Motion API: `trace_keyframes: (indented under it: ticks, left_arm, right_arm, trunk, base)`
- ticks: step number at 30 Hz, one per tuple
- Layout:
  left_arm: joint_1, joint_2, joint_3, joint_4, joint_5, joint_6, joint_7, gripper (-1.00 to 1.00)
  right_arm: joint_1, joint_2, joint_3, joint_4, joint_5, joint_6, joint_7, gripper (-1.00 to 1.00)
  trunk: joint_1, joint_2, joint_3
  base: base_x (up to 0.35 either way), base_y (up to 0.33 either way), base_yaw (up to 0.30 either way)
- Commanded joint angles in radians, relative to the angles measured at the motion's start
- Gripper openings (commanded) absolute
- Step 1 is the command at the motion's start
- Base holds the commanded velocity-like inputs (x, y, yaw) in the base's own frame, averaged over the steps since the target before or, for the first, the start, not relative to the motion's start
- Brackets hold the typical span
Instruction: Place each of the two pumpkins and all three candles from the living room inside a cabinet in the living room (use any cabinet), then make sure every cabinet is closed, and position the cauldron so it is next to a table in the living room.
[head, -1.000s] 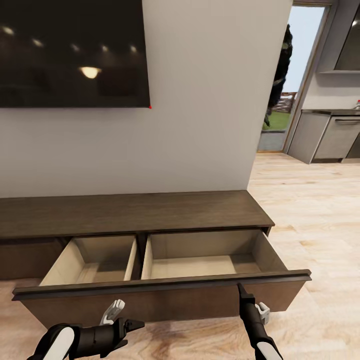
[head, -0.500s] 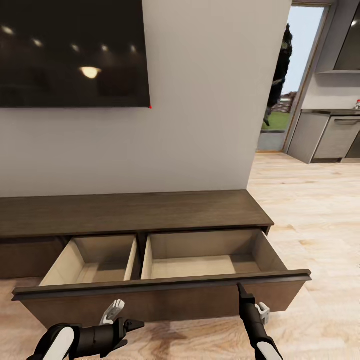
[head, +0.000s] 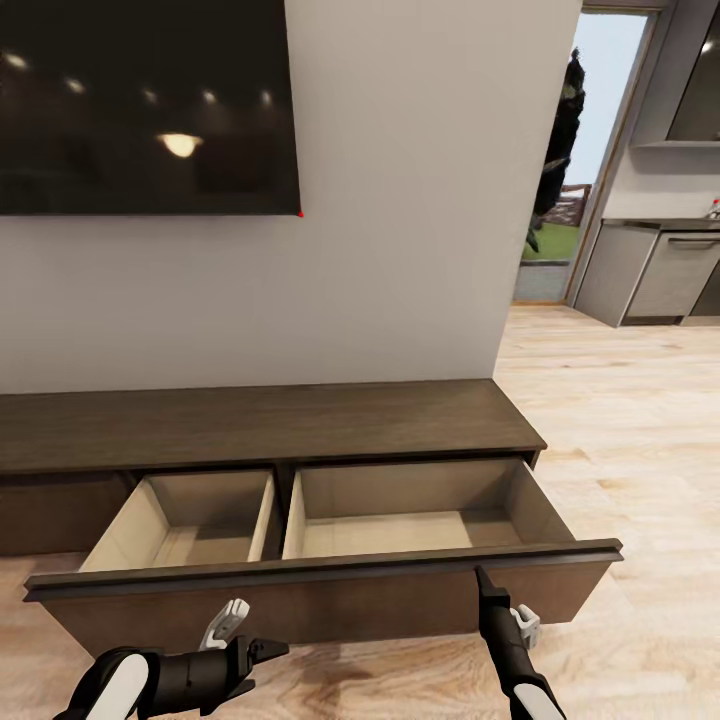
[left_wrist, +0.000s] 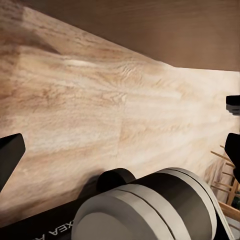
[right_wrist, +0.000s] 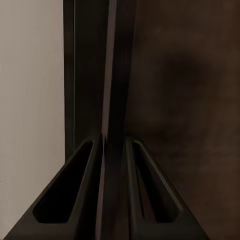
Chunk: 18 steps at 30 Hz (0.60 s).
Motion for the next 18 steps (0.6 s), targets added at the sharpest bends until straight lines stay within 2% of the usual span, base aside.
trace_keyframes:
  ticks: [1,18]
  left_arm:
    - [0.000,0.000,0.000,0.000,0.000,0.000,0.000,1.00]
    - [0.000,0.000,0.000,0.000,0.000,0.000,0.000,1.00]
  right_arm:
    - [0.000,0.001,0.027,0.001,0.011,0.002,0.009,-1.00]
    - [0.000,0.002,0.027,0.001,0.011,0.000,0.010,-1.00]
  trunk:
    - [0.000,0.000,0.000]
    - [0.000,0.000,0.000]
  base:
    - [-0.003,0.000,0.000]
    - [0.000,0.000,0.000]
